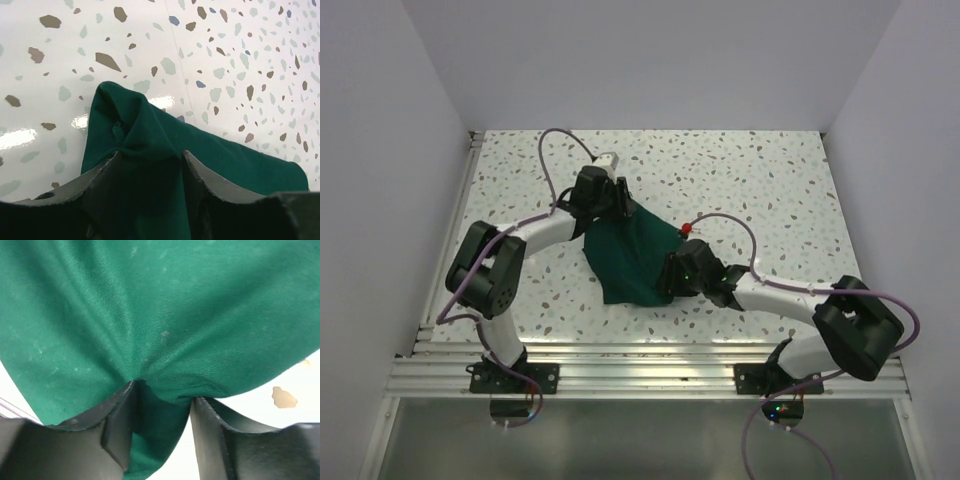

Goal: Prepare the surgical pack

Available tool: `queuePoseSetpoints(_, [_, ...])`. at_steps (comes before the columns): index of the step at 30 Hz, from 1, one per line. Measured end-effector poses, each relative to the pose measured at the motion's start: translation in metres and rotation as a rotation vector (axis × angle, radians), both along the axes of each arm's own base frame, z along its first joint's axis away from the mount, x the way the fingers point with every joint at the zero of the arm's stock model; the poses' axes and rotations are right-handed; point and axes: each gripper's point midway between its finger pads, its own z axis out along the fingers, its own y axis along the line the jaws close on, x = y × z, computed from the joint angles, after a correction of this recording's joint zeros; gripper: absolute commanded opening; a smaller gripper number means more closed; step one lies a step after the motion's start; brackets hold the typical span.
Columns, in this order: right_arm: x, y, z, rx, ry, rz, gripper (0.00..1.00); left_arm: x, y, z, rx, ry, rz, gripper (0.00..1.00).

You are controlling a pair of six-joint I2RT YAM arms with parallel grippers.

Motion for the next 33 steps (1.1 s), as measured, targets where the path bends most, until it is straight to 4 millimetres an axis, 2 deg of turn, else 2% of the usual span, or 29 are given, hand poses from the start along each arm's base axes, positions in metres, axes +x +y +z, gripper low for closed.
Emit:
queuePoseSetpoints(4, [-0.005, 0.001, 0.004, -0.018, -0.024, 0.048, 0.55, -0.008, 0.021, 0.016, 0.055, -0.025, 0.086, 0.57])
queuePoseSetpoints(8, [-0.013, -0.001, 0.009, -0.060, -0.027, 0.112, 0.55, -0.024, 0.056, 0.043, 0.094, -0.063, 0.183, 0.56])
queuePoseSetpoints(10, [-0.016, -0.001, 0.010, -0.075, -0.020, 0.142, 0.56, -0.036, 0.074, 0.048, 0.117, -0.068, 0.227, 0.56])
queuePoseSetpoints(13, [-0.020, -0.001, 0.012, -0.102, -0.016, 0.179, 0.60, -0.059, 0.098, 0.039, 0.156, -0.038, 0.273, 0.57])
queuePoseSetpoints(18, [-0.027, -0.011, 0.020, -0.169, -0.024, 0.225, 0.71, -0.102, 0.131, 0.008, 0.195, 0.053, 0.311, 0.57])
queuePoseSetpoints(23, [-0.027, -0.025, 0.041, -0.253, -0.052, 0.249, 0.72, -0.135, 0.139, -0.010, 0.148, 0.101, 0.305, 0.57])
queuePoseSetpoints(28, [-0.019, -0.028, 0.057, -0.294, -0.097, 0.264, 0.72, -0.158, 0.134, -0.016, 0.060, 0.112, 0.284, 0.57])
queuePoseSetpoints(33, [-0.015, -0.016, 0.074, -0.281, -0.141, 0.357, 0.70, -0.178, 0.128, -0.037, -0.017, 0.151, 0.270, 0.57])
